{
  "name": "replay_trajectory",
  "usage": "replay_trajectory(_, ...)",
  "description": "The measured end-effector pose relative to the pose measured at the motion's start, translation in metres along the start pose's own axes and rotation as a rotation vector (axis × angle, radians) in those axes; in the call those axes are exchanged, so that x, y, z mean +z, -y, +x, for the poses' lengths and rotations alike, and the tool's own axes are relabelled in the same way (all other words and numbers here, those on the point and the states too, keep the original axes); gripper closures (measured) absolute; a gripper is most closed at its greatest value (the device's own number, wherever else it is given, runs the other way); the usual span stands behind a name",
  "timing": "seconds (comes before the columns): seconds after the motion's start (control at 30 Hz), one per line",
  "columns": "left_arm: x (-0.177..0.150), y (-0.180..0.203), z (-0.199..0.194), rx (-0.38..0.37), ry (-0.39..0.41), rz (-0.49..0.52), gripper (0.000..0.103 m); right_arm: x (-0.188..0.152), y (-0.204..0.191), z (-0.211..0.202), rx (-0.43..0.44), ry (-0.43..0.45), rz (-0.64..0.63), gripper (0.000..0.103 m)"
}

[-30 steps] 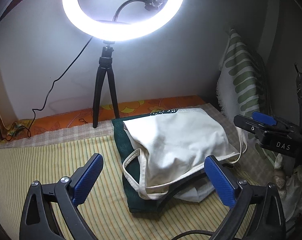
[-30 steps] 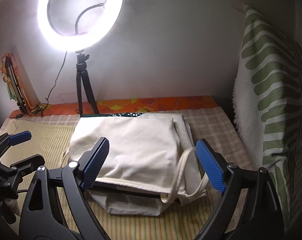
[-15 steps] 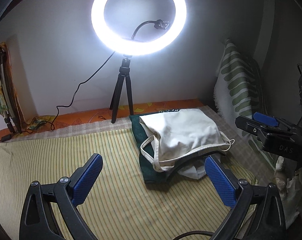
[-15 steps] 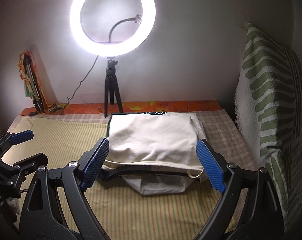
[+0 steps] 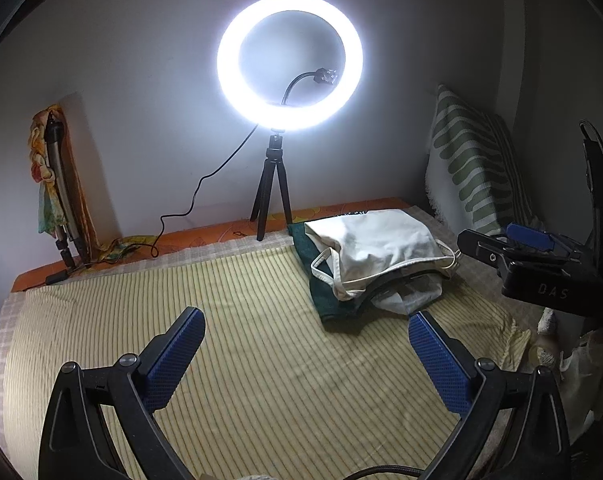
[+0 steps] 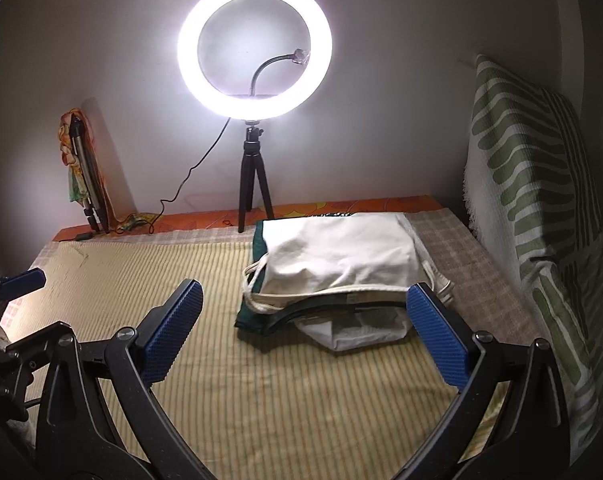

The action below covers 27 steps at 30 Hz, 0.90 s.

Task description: Fold small clothes

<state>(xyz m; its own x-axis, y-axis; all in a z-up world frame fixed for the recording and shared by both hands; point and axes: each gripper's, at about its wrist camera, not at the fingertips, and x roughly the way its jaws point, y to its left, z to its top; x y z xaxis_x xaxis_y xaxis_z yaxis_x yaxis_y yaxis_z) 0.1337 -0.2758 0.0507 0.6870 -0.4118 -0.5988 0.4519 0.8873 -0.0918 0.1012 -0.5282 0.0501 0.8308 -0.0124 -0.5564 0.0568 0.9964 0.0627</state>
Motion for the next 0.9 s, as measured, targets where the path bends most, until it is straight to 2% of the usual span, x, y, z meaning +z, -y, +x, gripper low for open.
replay_trajectory(0.23, -0.029, -0.01, -0.019, 0.044, 0.002, 0.033, 0.0, -0.022, -0.028, -0.009, 0.0, 0.01, 0.01, 0.0)
replay_trajectory(0.43, -0.046, -0.023, -0.027, 0.045, -0.013, 0.024, 0.0, -0.04, -0.043, -0.004, -0.002, 0.019, 0.048, 0.0)
replay_trajectory(0.63, -0.056, -0.031, -0.032, 0.046, -0.008, 0.031, 0.0, -0.053, -0.052, 0.006, 0.001, 0.013, 0.082, 0.0)
replay_trajectory(0.9, -0.069, -0.037, -0.028, 0.075, -0.04, 0.047, 0.0, -0.058, -0.06, 0.011, -0.007, 0.013, 0.067, 0.0)
